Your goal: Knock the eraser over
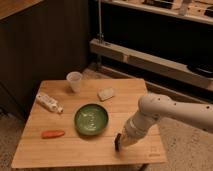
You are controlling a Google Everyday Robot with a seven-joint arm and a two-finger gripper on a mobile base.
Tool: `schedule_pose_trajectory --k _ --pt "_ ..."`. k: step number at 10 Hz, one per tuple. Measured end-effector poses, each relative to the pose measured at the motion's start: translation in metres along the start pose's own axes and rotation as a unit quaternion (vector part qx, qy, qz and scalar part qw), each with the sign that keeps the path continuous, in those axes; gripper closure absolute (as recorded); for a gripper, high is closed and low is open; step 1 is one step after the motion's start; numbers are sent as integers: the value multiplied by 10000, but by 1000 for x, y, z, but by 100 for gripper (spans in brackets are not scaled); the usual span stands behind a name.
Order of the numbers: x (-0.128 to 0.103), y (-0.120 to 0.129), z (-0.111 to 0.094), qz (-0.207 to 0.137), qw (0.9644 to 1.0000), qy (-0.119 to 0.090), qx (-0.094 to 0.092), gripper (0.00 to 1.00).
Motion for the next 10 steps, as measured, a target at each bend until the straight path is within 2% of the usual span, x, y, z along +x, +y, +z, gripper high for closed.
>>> schedule_pose_trajectory --k 10 --pt "-5 23 5 -242 9997 1 33 94"
